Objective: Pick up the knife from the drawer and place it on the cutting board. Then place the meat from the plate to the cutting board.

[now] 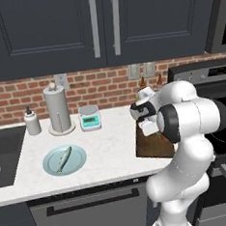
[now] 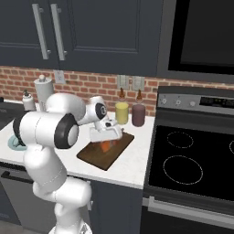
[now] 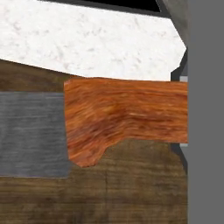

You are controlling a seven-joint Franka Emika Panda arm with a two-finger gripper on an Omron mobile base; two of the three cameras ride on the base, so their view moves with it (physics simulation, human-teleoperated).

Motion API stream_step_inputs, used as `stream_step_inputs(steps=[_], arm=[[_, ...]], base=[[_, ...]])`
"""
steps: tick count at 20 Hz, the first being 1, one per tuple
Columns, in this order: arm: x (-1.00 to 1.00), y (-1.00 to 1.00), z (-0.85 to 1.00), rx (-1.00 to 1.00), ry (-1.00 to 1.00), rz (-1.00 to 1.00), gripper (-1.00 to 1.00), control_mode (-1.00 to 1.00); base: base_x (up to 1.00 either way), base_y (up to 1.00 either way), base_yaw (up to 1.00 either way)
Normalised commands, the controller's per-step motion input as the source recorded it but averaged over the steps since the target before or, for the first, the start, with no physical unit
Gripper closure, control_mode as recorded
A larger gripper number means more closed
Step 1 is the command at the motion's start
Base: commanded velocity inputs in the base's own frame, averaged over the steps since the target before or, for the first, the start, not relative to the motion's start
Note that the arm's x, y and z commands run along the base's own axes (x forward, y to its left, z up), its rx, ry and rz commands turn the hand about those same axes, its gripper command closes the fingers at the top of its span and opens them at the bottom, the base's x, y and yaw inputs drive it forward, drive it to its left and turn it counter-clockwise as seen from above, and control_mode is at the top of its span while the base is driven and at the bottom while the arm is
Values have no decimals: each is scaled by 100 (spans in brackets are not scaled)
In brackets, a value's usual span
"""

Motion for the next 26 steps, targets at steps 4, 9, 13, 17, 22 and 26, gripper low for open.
stream_step_inputs(steps=[4,9,13,17,22,26], arm=[[28,0,-64,17,-8,0,100,-100],[22,0,-36,8,-10,-5,-100,-100],[-3,10,7,1,-12,-8,-100,-100],[-27,46,34,0,-19,-2,-100,-100],[-65,92,31,0,-24,0,-100,-100],[-57,100,39,0,-20,1,-100,-100]], base=[[0,0,0],[0,0,0],[0,0,0],[0,0,0],[0,0,0],[0,0,0]])
